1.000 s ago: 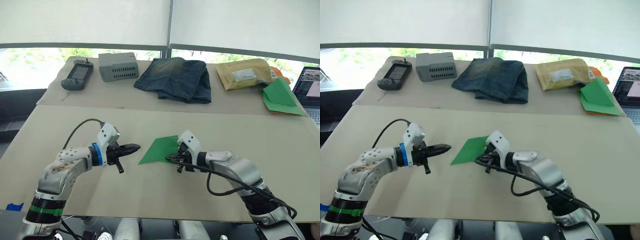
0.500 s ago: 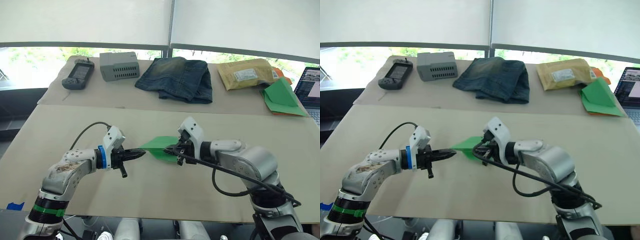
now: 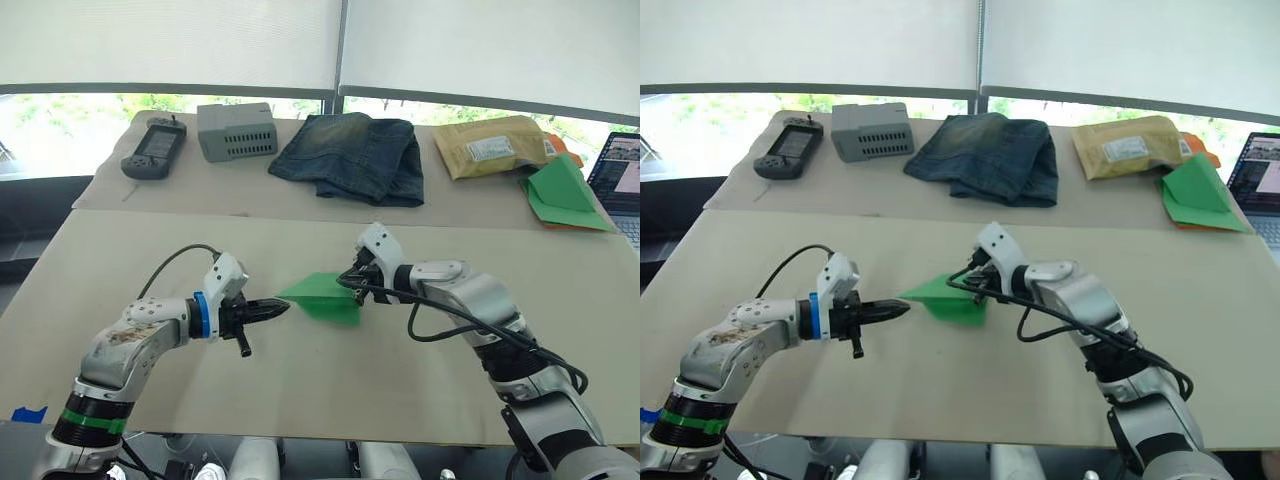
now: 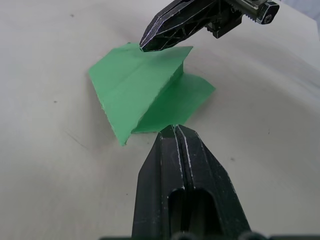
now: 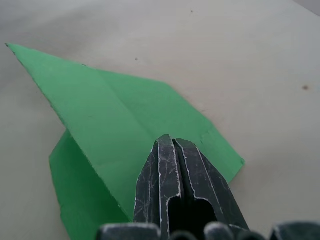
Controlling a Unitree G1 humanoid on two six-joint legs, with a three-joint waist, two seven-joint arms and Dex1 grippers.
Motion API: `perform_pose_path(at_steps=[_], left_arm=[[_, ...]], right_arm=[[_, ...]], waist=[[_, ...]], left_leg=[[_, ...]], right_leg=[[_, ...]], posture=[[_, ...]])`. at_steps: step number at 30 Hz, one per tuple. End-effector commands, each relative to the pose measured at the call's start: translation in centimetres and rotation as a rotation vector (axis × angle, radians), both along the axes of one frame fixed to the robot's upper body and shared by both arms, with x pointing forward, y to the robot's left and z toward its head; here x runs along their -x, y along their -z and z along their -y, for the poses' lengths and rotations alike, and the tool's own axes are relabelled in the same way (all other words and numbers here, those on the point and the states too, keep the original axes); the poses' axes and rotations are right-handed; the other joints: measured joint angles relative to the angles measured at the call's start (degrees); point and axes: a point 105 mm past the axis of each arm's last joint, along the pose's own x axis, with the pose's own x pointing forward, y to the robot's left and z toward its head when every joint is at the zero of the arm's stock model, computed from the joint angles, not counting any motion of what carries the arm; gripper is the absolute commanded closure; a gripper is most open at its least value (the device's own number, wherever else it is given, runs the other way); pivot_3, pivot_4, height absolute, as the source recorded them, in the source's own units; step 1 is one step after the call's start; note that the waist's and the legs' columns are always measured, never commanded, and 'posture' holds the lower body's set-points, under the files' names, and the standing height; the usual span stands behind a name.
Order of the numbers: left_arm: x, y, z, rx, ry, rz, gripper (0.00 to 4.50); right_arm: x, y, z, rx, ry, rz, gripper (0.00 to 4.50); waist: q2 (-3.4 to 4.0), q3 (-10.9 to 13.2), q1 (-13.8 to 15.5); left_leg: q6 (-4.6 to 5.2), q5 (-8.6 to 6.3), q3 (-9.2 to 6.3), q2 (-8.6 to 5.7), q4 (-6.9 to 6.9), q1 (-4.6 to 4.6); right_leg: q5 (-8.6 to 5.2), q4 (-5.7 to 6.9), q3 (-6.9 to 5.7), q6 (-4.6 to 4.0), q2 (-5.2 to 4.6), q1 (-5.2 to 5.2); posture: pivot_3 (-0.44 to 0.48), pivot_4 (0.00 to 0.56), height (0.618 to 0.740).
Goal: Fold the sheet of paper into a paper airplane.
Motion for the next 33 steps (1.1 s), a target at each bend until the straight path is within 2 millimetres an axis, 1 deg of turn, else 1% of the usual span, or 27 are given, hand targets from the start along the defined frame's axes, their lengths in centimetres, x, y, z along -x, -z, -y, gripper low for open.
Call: perform_pose_path(at_steps=[1,7,14,18,23,27,30,33], left_arm=[[0.3,-0.8,0.1,0.002,0.013,0.037,4.5],[0.1,-0.8,0.0,0.002,0.009,0.037,4.5],[0.1,-1.1,0.0,0.015,0.029,0.02,4.5],[0.1,-1.8,0.4,0.052,0.05,0.008,4.5],[-0.8,-1.2,0.7,0.042,0.014,0.035,4.5],[-1.6,0.4,2.1,0.013,-0.008,0.023,4.5],[-1.6,0.8,2.9,0.007,0.006,0.022,4.5],[-1.8,1.2,3.2,-0.003,0.005,0.023,4.5]], right_arm=[[0.7,-0.7,-0.5,-0.017,-0.044,0.034,4.45],[2.2,-0.1,-1.0,-0.028,-0.068,-0.004,4.45],[3.3,1.6,-1.1,-0.02,-0.044,-0.037,4.45],[3.7,2.5,-1.0,-0.018,-0.021,-0.061,4.45],[3.8,3.0,-0.8,-0.019,-0.005,-0.076,4.45],[3.9,3.3,-0.6,-0.005,0.008,-0.074,4.45],[4.0,3.4,-0.5,-0.005,0.013,-0.079,4.45],[4.1,3.4,-0.3,-0.004,0.018,-0.077,4.45]], waist=[[0.0,0.0,0.02],[0.0,0.0,0.04],[0.0,0.0,0.04],[0.0,0.0,0.04],[0.0,0.0,0.05],[0.0,0.0,0.08],[0.0,0.0,0.08],[0.0,0.0,0.04]], left_leg=[[0.0,0.0,0.0,0.0,0.0,0.01],[0.0,0.0,-0.01,-0.01,0.0,0.01],[0.0,0.0,-0.01,0.01,0.0,0.03],[0.0,0.0,0.0,0.0,0.01,0.05],[0.0,0.0,0.0,0.0,0.01,0.09],[0.0,0.0,0.0,-0.01,0.01,0.14],[0.0,0.0,0.0,-0.01,0.02,0.15],[0.0,0.0,-0.02,-0.01,0.01,0.14]], right_leg=[[0.0,0.01,0.0,0.0,0.0,0.0],[0.0,0.02,0.0,0.01,-0.01,0.0],[-0.02,0.02,-0.01,0.02,0.01,0.02],[-0.03,0.02,-0.01,0.06,0.0,0.04],[-0.04,0.03,0.0,0.08,0.01,0.07],[-0.04,0.02,0.0,0.08,0.0,0.14],[-0.04,0.02,0.0,0.08,0.01,0.15],[-0.04,0.02,0.0,0.07,0.02,0.13]], posture=[[0.0,0.15,0.734],[0.0,0.15,0.734],[0.0,0.15,0.734],[0.0,0.15,0.734],[0.0,0.15,0.734],[0.0,0.15,0.734],[0.0,0.15,0.734],[0.0,0.15,0.734]])
